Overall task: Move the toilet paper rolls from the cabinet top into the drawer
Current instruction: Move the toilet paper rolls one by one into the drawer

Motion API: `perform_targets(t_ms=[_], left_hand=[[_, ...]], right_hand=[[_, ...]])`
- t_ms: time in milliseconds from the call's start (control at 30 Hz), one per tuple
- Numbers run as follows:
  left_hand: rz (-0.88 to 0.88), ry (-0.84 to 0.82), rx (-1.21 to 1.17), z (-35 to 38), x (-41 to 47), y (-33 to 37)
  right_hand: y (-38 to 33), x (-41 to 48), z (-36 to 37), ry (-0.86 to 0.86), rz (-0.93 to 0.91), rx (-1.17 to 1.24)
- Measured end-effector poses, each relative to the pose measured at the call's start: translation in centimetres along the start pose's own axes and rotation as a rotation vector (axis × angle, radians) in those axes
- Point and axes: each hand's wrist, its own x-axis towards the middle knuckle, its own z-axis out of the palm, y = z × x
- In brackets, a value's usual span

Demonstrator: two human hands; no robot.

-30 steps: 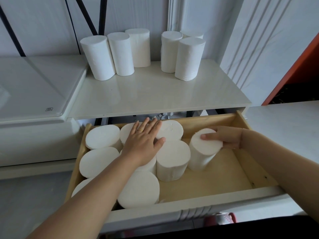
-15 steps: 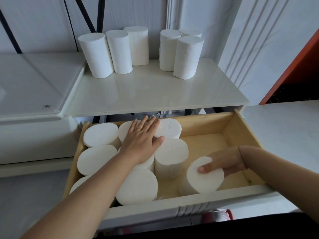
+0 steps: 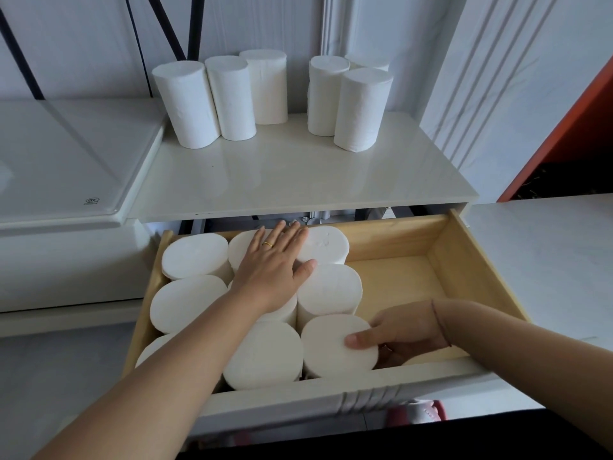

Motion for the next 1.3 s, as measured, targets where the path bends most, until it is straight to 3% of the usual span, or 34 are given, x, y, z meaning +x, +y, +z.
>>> perform_targets(t_ms=[333, 400, 500, 600, 700, 767, 833, 1033, 1300], left_hand=[[-0.001, 0.003, -0.004, 0.0, 0.0, 0.1], [0.001, 0.014, -0.025, -0.1, 0.0, 0.1], [-0.021, 0.062, -0.086, -0.1, -0.1, 0.0], [-0.029, 0.125, -0.111, -0.4, -0.2, -0.2], [-0.009, 0.251, -0.081, -1.1, -0.3, -0.8], [-0.053, 0.293, -0.063, -1.8, -0.1, -2.2], [-0.119, 0.298, -0.02, -2.4, 0.3, -4.4], [-0.342, 0.259, 0.116, -3.3, 1.4, -9.6], [-0.348, 0.285, 0.047, -3.2, 1.7, -9.5]], right_hand=[[-1.4, -0.2, 1.0, 0.022, 0.006, -0.09], [-2.5, -1.1, 1.3, 0.12, -0.014, -0.391], [-5.0, -2.7, 1.3, 0.415, -0.066, -0.981], [-8.1, -4.0, 1.0, 0.638, -0.16, -1.105], [-11.9, -3.4, 0.3, 0.79, -0.451, -0.939], [-14.6, -1.6, -0.5, 0.865, -0.684, -0.678], [-17.3, 0.7, -1.4, 0.861, -0.806, -0.461], [-25.5, 7.9, -4.6, 0.911, -0.875, -0.135], [-33.6, 14.0, -7.4, 1.073, -0.916, -0.036]])
